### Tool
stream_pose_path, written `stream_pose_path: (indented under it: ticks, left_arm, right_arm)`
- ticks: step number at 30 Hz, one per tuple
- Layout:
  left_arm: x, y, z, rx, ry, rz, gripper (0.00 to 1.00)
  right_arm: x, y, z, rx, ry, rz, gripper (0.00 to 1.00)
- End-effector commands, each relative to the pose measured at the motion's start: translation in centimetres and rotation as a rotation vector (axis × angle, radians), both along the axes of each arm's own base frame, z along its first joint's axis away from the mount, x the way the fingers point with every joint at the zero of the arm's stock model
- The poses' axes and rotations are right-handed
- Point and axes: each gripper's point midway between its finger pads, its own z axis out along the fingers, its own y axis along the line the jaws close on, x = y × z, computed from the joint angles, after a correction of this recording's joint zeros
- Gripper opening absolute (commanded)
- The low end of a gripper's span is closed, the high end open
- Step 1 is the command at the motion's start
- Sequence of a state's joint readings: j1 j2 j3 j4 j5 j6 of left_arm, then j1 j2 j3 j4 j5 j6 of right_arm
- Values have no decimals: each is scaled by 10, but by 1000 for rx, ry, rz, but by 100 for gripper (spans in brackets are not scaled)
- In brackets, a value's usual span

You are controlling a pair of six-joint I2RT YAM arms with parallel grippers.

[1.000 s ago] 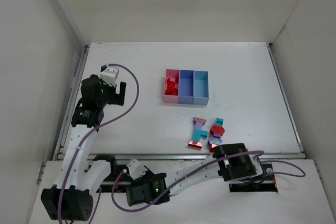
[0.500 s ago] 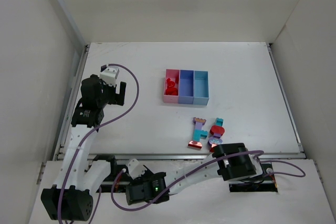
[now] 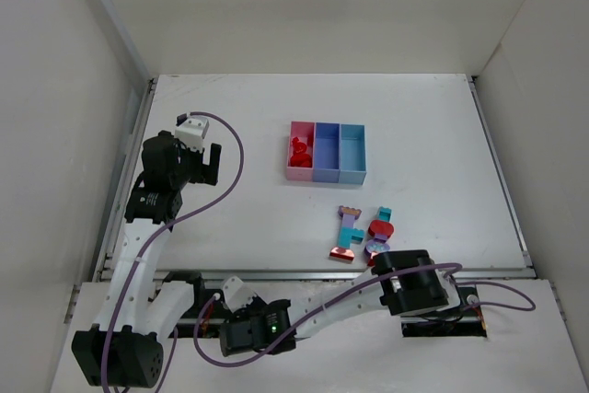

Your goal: Sort the legos into containers by color

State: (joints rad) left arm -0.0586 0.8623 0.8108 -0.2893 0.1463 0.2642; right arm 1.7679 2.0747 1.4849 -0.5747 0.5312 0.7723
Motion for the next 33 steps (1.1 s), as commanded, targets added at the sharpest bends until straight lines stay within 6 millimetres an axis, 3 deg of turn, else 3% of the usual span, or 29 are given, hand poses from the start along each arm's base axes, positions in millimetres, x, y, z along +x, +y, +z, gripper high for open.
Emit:
stream_pose_path:
  ticks: [1, 13, 19, 23, 33]
  left_arm:
    - [3, 0, 13, -7, -37, -2, 85]
    - [3, 0, 13, -7, -37, -2, 85]
    - [3, 0, 13, -7, -37, -2, 85]
    - [3, 0, 13, -7, -37, -2, 85]
    - [3, 0, 13, -7, -37, -2, 85]
  right_arm:
    - [2, 4, -8, 0, 10, -4, 25]
    - [4, -1, -1, -6, 0, -7, 20]
    - [12, -1, 34, 60, -21, -43, 17]
    - [13, -3, 45, 88, -21, -55, 16]
    - [16, -7, 44, 71, -34, -58, 17]
